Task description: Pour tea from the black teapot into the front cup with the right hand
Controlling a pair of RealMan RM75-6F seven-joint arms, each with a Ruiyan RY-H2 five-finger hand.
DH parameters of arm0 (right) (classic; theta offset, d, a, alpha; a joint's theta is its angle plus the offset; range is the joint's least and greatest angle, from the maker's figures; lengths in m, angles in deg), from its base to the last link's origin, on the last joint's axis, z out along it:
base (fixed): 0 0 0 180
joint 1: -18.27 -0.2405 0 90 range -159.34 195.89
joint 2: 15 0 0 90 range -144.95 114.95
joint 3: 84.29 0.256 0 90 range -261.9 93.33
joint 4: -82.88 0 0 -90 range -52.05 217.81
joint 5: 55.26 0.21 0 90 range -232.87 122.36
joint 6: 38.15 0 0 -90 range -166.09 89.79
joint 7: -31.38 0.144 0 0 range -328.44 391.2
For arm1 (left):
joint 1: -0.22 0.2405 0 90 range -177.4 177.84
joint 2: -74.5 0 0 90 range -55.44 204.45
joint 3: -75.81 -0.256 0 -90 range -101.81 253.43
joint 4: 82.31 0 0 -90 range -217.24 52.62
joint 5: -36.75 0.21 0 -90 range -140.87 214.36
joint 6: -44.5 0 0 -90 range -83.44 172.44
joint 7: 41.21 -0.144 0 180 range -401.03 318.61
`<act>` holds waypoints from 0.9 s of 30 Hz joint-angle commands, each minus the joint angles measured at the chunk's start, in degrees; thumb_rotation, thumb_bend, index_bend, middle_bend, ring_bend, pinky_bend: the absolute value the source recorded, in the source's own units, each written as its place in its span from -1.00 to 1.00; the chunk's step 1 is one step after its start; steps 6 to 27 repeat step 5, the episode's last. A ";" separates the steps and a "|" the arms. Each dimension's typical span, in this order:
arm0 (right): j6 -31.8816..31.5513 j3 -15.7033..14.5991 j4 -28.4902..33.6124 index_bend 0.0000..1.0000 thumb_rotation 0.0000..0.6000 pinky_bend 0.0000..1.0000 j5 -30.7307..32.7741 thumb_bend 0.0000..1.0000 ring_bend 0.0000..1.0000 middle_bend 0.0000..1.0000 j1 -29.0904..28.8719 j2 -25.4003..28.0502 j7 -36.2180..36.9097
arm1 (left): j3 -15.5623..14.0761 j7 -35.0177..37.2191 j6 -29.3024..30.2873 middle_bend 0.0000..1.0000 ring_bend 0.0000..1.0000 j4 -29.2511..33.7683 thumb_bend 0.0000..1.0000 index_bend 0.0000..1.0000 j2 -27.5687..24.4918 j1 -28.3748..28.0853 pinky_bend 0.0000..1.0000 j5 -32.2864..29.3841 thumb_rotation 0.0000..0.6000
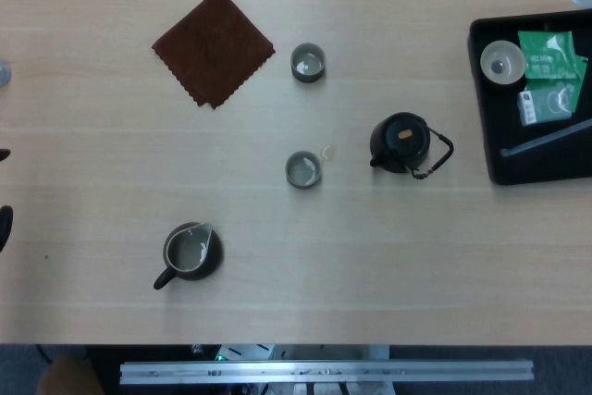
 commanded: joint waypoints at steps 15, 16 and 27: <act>0.42 1.29 -0.83 -0.42 0.68 -0.72 -3.28 -0.40 -0.46 -0.15 1.74 0.37 1.03 | -0.42 -0.42 -0.05 -0.54 -0.65 0.75 -0.22 -0.56 -0.04 0.26 -0.73 -0.49 1.00; 0.42 1.29 -0.83 -0.42 0.68 -0.72 -3.28 -0.40 -0.46 -0.15 1.74 0.37 1.03 | -0.42 -0.42 -0.05 -0.54 -0.65 0.75 -0.22 -0.56 -0.04 0.26 -0.73 -0.49 1.00; 0.42 1.29 -0.83 -0.42 0.68 -0.72 -3.28 -0.40 -0.46 -0.15 1.74 0.37 1.03 | -0.42 -0.42 -0.05 -0.54 -0.65 0.75 -0.22 -0.56 -0.04 0.26 -0.73 -0.49 1.00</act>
